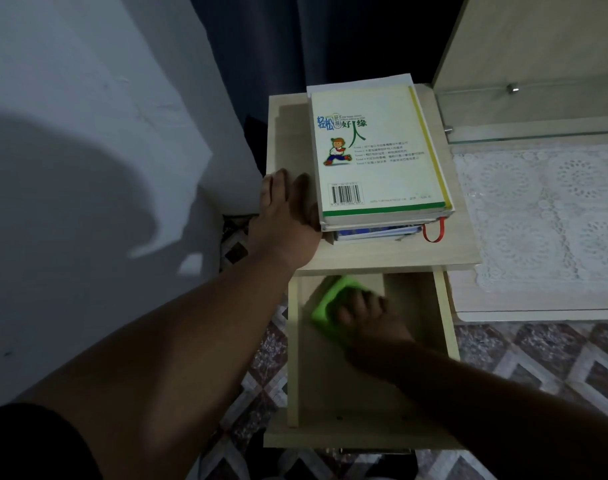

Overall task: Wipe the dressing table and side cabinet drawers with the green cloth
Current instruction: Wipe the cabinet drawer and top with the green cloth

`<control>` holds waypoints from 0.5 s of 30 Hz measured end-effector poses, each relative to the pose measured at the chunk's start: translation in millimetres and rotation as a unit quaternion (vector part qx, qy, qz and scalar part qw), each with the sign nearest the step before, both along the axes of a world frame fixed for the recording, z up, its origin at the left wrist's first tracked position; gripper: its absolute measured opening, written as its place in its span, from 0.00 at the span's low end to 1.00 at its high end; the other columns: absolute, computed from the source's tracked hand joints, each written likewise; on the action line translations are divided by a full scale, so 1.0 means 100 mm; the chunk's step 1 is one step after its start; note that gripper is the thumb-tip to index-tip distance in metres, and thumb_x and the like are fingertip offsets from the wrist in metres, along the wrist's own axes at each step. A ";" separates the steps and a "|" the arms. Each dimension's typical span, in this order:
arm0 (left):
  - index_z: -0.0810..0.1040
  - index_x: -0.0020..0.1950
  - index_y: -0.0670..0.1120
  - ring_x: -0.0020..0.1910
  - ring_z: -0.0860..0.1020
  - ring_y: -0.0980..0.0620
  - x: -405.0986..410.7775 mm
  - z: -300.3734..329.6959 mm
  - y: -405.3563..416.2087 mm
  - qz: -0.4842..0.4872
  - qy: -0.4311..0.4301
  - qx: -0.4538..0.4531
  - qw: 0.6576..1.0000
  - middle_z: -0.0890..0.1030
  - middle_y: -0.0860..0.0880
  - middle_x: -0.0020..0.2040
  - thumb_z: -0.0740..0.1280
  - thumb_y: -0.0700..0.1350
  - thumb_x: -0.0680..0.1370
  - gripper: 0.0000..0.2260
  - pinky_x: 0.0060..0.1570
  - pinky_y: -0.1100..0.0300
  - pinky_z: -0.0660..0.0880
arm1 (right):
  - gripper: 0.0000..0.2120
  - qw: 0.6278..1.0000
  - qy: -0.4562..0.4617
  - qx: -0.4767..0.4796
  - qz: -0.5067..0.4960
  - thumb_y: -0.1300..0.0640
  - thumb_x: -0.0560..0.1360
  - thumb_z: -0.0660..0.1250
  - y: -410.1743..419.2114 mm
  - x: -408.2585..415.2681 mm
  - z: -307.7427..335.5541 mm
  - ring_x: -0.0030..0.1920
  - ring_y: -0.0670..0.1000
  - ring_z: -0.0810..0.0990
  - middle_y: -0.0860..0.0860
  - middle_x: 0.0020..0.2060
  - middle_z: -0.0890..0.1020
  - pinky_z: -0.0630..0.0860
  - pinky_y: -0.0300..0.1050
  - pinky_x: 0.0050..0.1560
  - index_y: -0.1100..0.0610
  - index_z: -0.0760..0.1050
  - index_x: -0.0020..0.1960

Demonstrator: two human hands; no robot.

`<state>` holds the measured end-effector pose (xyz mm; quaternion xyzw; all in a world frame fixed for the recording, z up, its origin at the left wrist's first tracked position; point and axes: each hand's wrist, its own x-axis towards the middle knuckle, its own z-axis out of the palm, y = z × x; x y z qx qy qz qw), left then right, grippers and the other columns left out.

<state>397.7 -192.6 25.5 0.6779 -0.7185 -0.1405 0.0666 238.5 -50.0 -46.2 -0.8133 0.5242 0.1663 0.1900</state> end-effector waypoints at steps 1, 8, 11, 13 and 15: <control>0.50 0.80 0.58 0.81 0.42 0.48 0.01 -0.01 0.00 0.000 0.003 -0.003 1.000 0.48 0.52 0.82 0.61 0.59 0.79 0.32 0.64 0.38 0.69 | 0.33 0.998 -0.033 -0.011 0.059 0.45 0.75 0.70 0.16 0.05 -0.06 0.70 0.67 0.69 0.63 0.72 0.66 0.68 0.67 0.68 0.52 0.62 0.75; 0.49 0.80 0.58 0.80 0.42 0.47 0.02 -0.05 -0.01 -0.008 0.008 -0.010 1.000 0.48 0.51 0.82 0.59 0.59 0.80 0.31 0.64 0.37 0.70 | 0.29 0.986 -0.152 -0.005 0.067 0.42 0.75 0.68 0.00 0.06 -0.19 0.66 0.59 0.72 0.55 0.71 0.69 0.74 0.58 0.65 0.48 0.65 0.73; 0.50 0.79 0.59 0.80 0.43 0.48 0.03 -0.05 -0.02 -0.006 0.017 -0.013 1.000 0.48 0.52 0.82 0.59 0.59 0.79 0.31 0.63 0.36 0.71 | 0.21 0.897 -0.335 0.056 -0.284 0.53 0.75 0.71 -0.36 0.20 -0.08 0.61 0.59 0.78 0.56 0.63 0.79 0.76 0.55 0.62 0.53 0.74 0.67; 0.51 0.79 0.59 0.80 0.43 0.48 0.02 -0.06 -0.02 -0.005 0.017 -0.013 1.000 0.49 0.52 0.81 0.59 0.60 0.79 0.30 0.63 0.36 0.71 | 0.10 0.742 -0.438 0.169 -0.478 0.54 0.78 0.68 -0.49 0.39 0.08 0.58 0.57 0.81 0.56 0.57 0.83 0.78 0.54 0.63 0.54 0.79 0.58; 0.51 0.80 0.59 0.80 0.43 0.48 0.02 -0.06 -0.02 -0.004 0.016 -0.012 1.000 0.48 0.52 0.82 0.58 0.60 0.80 0.30 0.63 0.36 0.71 | 0.10 0.695 -0.460 0.225 -0.504 0.52 0.81 0.64 -0.52 0.56 0.21 0.56 0.55 0.82 0.56 0.55 0.84 0.77 0.54 0.64 0.55 0.80 0.56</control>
